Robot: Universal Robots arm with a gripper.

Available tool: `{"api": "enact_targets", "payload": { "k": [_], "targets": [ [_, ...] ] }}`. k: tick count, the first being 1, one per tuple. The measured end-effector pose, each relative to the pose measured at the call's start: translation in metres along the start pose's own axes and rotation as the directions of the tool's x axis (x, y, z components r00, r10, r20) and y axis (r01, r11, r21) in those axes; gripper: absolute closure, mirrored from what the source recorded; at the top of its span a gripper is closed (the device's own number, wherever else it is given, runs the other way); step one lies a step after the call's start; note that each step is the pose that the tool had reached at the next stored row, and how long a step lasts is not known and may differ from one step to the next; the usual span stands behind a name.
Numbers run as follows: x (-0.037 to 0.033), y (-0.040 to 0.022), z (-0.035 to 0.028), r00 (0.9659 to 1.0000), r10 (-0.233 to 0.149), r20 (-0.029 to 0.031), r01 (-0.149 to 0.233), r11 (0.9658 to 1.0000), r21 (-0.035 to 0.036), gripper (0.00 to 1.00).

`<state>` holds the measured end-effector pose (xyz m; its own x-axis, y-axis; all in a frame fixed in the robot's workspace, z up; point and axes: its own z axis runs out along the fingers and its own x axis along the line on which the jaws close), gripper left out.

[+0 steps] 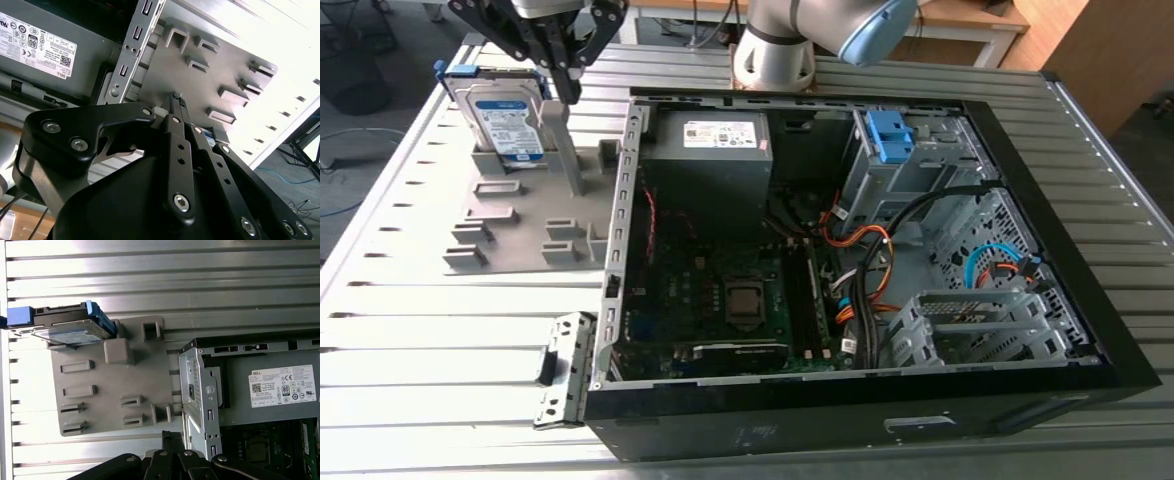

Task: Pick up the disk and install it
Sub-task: 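Reach for the disk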

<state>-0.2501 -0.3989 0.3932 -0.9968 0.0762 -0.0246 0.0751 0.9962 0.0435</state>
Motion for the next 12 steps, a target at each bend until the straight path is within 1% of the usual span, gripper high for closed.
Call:
{"api": "enact_targets", "payload": {
  "k": [12],
  "targets": [
    [0.0026,-0.0002,-0.0001,1.0000,0.000,0.0000,0.000,1.0000,0.0000,0.89]
  ]
}}
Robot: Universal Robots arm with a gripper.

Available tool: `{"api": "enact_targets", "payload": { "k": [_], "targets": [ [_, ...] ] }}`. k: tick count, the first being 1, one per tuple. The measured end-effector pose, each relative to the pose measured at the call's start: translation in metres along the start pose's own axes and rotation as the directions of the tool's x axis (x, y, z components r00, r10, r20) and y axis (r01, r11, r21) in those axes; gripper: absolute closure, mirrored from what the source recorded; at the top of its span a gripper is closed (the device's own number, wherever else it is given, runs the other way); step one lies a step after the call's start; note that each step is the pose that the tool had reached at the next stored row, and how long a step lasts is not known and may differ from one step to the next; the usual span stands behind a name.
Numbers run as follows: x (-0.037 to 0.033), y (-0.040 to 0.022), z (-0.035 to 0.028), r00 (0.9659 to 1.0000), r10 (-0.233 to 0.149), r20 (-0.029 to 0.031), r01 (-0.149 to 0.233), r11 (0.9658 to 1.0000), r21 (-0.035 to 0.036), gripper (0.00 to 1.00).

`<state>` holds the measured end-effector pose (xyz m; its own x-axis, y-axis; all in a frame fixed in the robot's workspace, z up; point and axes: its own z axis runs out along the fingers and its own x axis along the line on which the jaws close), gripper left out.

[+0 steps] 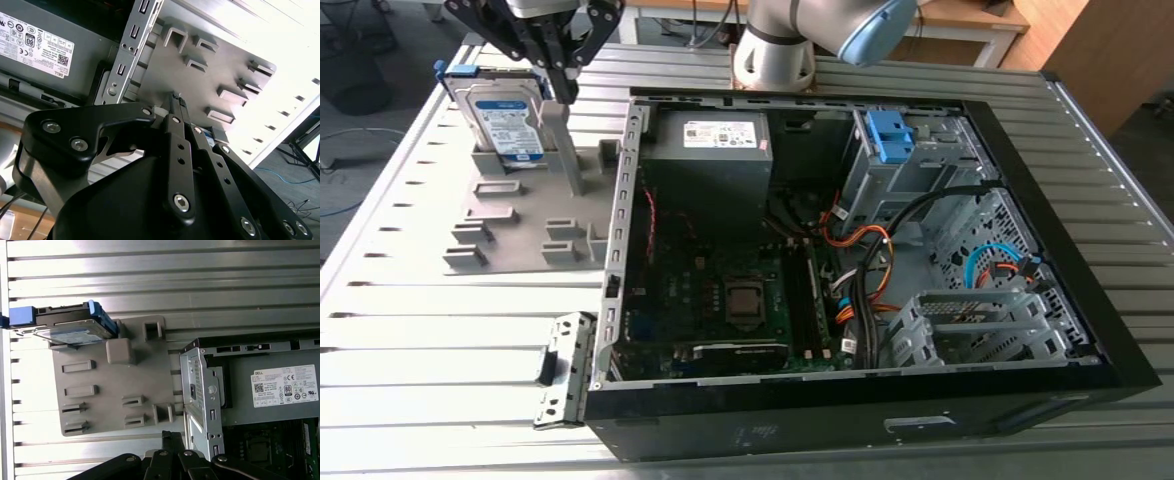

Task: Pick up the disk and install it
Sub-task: 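Reach for the disk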

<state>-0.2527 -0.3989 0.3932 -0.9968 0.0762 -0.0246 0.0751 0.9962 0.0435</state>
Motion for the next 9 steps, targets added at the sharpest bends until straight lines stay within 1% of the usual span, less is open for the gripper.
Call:
{"api": "enact_targets", "payload": {
  "k": [8,9],
  "targets": [
    [0.0024,-0.0002,-0.0001,1.0000,0.000,0.0000,0.000,1.0000,0.0000,0.89],
    [0.0039,-0.0003,-0.0001,1.0000,0.000,0.0000,0.000,1.0000,0.0000,0.89]
  ]
}}
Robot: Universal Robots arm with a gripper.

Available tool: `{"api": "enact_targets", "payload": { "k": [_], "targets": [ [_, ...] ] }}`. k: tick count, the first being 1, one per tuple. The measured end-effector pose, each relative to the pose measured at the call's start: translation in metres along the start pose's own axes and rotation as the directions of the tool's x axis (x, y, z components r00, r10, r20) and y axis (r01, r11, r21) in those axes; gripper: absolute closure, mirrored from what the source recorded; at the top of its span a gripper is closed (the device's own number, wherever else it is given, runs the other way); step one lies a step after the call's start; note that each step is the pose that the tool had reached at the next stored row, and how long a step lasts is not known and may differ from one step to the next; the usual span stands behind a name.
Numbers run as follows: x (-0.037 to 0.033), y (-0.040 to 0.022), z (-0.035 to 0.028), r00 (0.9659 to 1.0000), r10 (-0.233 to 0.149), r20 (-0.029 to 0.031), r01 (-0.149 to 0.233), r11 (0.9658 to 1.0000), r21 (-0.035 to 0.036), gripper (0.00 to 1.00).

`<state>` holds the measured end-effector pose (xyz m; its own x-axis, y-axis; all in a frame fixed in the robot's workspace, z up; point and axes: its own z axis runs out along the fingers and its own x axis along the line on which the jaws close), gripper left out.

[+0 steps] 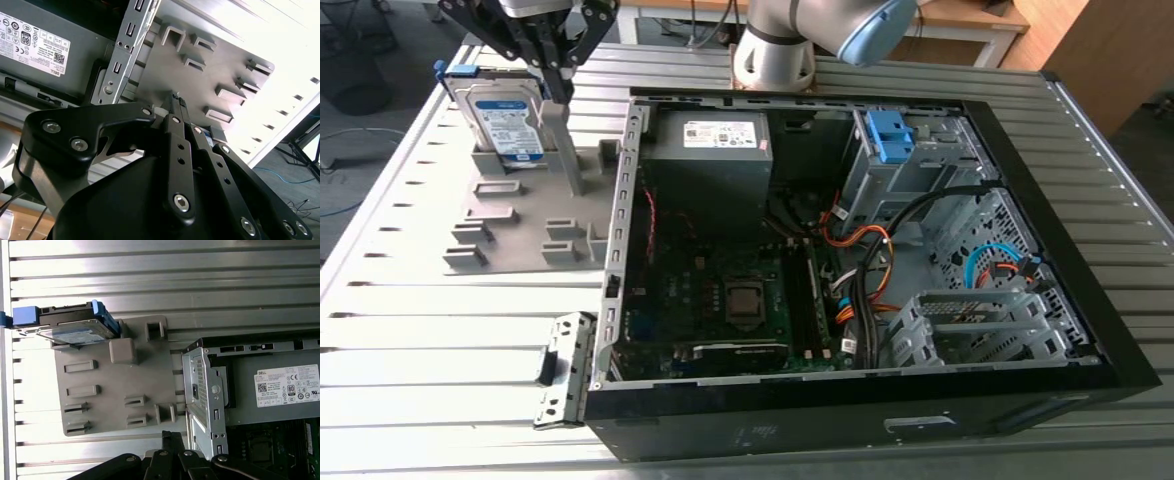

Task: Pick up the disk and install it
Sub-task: 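Reach for the disk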

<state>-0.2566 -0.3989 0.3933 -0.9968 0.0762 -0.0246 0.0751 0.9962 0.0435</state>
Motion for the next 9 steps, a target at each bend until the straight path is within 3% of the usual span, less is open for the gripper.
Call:
{"api": "enact_targets", "payload": {
  "k": [9],
  "targets": [
    [0.0075,-0.0006,-0.0002,1.0000,0.000,0.0000,0.000,1.0000,0.0000,0.89]
  ]
}}
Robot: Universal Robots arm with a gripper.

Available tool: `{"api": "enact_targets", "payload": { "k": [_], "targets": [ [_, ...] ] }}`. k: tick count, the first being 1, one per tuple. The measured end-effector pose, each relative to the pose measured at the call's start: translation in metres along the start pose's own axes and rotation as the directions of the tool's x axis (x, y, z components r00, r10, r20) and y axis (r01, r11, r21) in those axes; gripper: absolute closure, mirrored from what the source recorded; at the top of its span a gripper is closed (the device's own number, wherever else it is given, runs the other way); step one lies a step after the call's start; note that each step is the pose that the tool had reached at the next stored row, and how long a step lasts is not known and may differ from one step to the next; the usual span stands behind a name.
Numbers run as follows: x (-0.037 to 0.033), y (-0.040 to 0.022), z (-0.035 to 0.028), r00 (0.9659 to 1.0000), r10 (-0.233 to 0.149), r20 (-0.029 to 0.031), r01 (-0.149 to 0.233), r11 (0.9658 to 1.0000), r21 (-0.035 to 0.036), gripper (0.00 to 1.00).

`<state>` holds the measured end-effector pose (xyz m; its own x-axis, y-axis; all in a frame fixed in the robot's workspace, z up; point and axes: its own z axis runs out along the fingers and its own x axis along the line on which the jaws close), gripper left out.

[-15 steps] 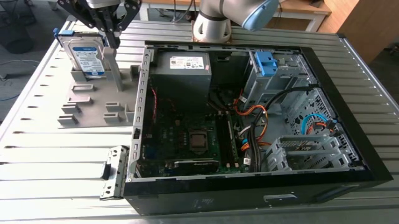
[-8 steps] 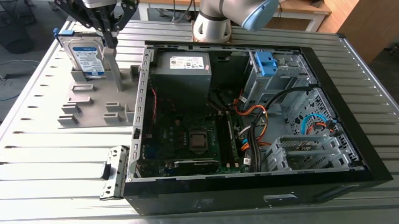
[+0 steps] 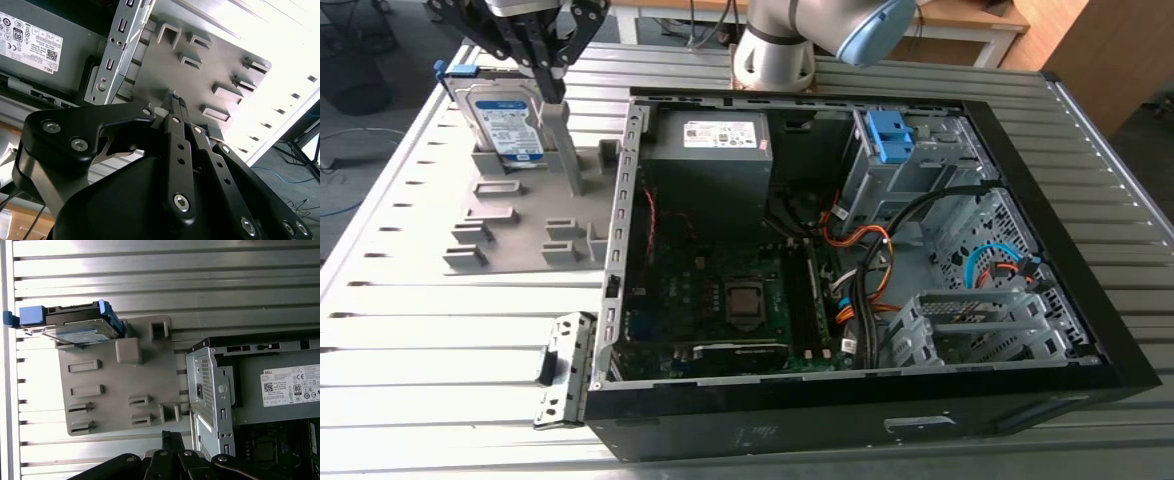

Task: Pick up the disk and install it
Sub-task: 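Reach for the disk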

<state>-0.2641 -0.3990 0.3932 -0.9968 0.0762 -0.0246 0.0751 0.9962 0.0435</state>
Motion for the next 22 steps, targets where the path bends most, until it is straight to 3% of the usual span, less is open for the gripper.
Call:
{"api": "enact_targets", "payload": {
  "k": [22],
  "targets": [
    [0.0050,-0.0004,-0.0001,1.0000,0.000,0.0000,0.000,1.0000,0.0000,0.89]
  ]
}}
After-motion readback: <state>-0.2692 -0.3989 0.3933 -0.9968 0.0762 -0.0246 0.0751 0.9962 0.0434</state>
